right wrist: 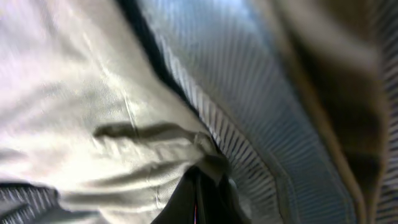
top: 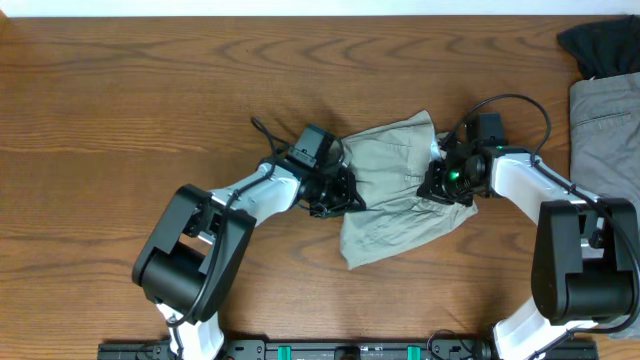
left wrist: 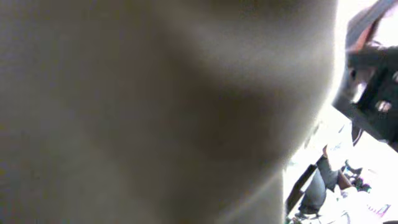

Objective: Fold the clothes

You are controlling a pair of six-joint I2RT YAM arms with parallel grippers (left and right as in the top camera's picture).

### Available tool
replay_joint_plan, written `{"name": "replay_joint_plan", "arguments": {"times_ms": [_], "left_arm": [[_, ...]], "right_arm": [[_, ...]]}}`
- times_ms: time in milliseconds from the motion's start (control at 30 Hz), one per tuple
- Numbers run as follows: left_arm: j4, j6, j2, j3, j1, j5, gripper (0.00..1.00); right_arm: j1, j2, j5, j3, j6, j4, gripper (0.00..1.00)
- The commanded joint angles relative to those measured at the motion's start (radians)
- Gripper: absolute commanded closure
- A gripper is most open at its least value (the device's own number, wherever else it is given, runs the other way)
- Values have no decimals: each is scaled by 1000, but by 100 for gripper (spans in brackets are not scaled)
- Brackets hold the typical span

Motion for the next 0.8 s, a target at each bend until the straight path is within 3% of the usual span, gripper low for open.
{"name": "replay_joint_plan", "arguments": {"times_ms": [0,100,233,433,500,567,767], "left_arm": [[-2,149,-37,3,92,-26,94],[10,210,-44,34,216,-24,94],[116,200,-44,44,424,-28,94],[119,10,-37,43,739,-261,94],[116,-35,-26,35,825,-275,94],[113,-38,-19,31,871,-264,94],[43,119,-11,31,884,-253,94]], "right_arm": [[-1,-88,117,-33,-34,-34,98],[-12,-227,116,-32,-34,-37,96],[-16,-415,117,-32,-33,-24,93],[-16,-555,131,-32,-19,-29,91],[-16,-561,131,-32,-12,-32,92],[-16,-558,131,-32,-11,-39,93],[-16,-558,131,-32,-11,-43,95]]}}
